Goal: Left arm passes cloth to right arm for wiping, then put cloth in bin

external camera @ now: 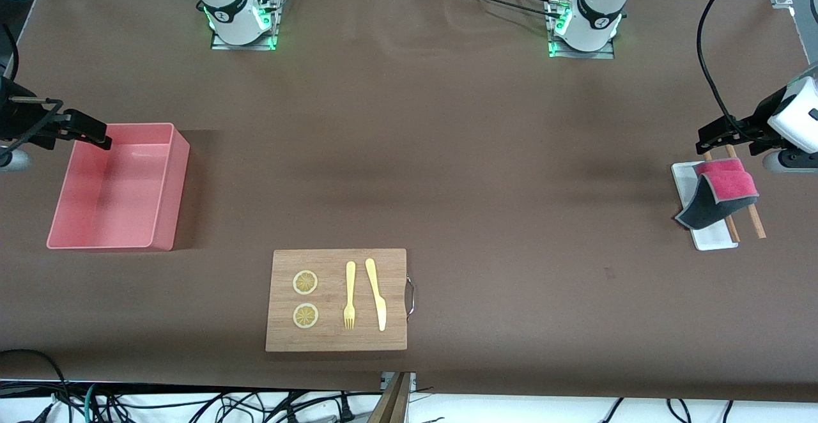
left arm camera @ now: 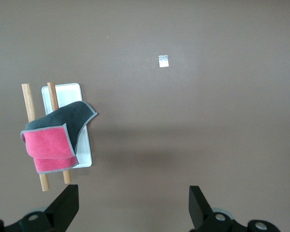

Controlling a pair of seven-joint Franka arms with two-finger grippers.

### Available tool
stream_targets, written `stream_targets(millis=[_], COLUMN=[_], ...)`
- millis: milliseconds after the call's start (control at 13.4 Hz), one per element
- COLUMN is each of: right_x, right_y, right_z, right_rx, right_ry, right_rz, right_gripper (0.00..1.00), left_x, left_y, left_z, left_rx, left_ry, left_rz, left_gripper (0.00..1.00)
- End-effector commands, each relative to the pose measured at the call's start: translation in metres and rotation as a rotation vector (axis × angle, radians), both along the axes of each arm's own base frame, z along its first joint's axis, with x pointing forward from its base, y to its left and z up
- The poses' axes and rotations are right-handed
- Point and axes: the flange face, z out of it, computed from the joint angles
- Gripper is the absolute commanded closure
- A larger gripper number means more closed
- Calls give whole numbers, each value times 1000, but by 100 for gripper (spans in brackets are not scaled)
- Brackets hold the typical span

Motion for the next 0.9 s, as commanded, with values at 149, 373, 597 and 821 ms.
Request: stream_targets(millis=[149,373,597,821], right_x=[-2,-2,-2,-3], right_y=[-5,-3,-4,-11], right_z=[16,15,15,16], right_rx=[-5,-7,-7,-6], right_ry=[-26,-24,-23,-23], right_rz=[-4,-5,-2,-13], right_gripper=[0,0,0,0], left_x=[2,4,6,5], left_y=[2,3,5,14], left_z=[8,7,13,14], left_rx=[2,3,3,1], left_ry=[0,1,-13,-14], left_rz=[-3,3,8,24], left_gripper=[0,0,0,0])
